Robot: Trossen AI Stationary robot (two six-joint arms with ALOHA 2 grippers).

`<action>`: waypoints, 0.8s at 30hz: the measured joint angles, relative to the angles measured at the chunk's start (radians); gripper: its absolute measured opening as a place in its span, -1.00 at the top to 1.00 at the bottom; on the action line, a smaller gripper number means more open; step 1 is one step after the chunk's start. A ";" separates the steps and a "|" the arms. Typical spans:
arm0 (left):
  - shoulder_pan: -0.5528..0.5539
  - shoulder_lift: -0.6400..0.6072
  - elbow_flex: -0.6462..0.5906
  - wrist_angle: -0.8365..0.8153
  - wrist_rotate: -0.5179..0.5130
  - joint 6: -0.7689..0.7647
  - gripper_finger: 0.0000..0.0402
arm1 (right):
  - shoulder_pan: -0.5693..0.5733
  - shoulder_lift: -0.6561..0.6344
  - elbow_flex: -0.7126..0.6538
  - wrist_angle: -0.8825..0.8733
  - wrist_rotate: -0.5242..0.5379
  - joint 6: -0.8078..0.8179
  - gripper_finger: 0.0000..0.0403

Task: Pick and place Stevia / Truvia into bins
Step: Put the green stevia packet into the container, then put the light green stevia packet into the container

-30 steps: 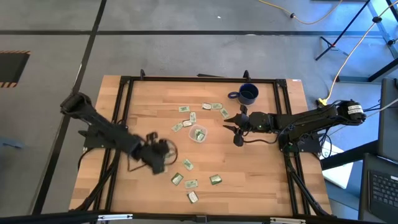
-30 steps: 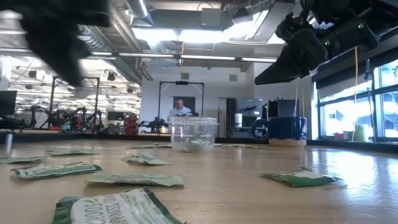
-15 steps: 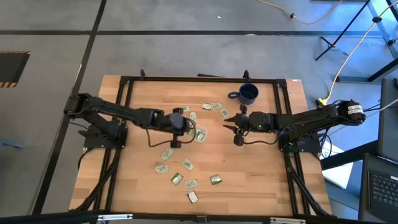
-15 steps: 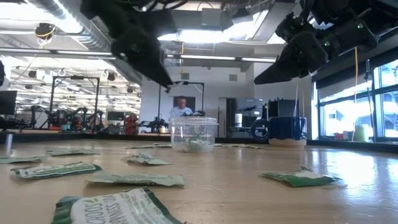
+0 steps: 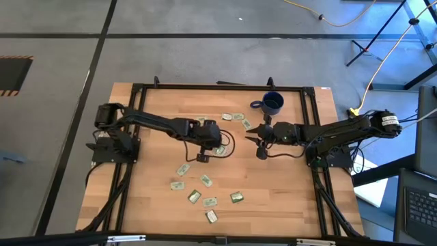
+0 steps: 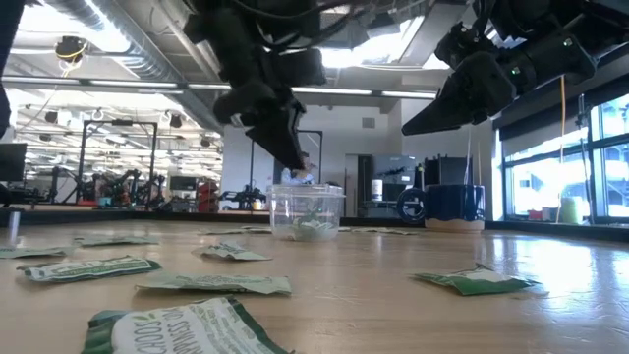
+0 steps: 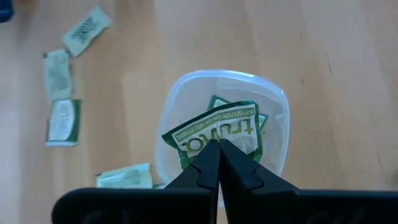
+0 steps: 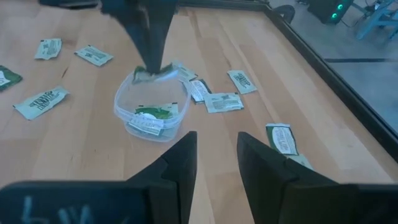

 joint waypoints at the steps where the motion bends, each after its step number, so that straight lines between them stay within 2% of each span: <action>1: 0.000 0.013 0.006 0.004 0.005 0.001 0.99 | 0.000 0.000 0.000 0.000 0.000 0.002 0.41; 10: 0.000 0.072 0.016 -0.002 0.016 -0.001 0.98 | 0.000 0.000 0.000 -0.001 0.000 0.002 0.41; 21: -0.001 0.034 0.016 -0.011 0.014 -0.023 0.68 | 0.000 0.000 0.000 -0.002 0.000 0.003 0.41; 24: -0.005 -0.024 0.016 -0.095 0.014 -0.043 0.64 | 0.000 0.000 0.000 -0.005 0.000 0.004 0.41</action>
